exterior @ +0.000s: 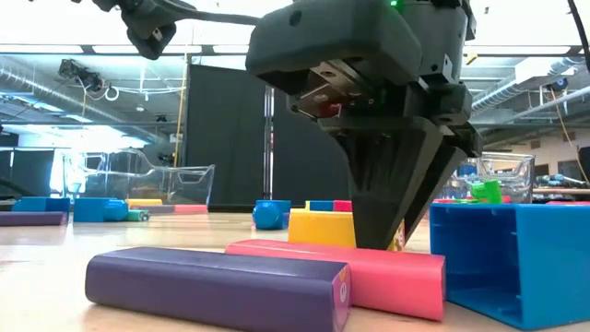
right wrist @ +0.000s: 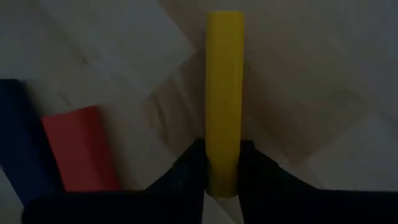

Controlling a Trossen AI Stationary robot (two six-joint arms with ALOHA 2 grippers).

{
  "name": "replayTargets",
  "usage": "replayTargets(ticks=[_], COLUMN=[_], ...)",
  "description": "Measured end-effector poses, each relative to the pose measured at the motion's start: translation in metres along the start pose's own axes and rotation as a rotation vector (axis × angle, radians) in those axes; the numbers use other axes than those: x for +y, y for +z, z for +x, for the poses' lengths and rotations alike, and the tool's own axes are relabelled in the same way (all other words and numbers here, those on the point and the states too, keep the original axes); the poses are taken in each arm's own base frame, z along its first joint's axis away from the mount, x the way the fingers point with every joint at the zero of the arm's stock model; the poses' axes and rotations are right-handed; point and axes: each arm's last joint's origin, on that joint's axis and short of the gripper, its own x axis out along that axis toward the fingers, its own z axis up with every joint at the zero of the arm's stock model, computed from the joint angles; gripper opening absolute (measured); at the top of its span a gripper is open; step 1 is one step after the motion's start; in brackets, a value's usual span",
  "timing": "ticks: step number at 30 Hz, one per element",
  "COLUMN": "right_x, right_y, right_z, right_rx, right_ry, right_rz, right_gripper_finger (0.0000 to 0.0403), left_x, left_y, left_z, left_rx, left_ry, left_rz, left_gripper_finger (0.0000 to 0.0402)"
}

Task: Sort blocks by size
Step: Put the yellow block into the top left transparent bin

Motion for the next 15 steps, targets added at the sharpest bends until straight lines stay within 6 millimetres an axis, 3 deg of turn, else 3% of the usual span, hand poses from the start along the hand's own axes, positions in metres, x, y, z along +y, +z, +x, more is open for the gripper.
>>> replayTargets(ticks=[6,15], right_x=[-0.003,-0.017], right_y=[0.001,0.002], right_z=[-0.016,-0.079], right_rx=[-0.029,-0.147], right_ry=[0.003,-0.007], right_rz=[-0.013,-0.016], right_gripper_finger=[0.0069,0.0069], left_x=[0.000,0.002], left_y=[0.000,0.001], left_z=[0.000,0.000], left_rx=[0.001,-0.020], left_ry=[0.000,0.048], left_rz=[0.002,0.002], left_gripper_finger=[0.0204,0.0204])
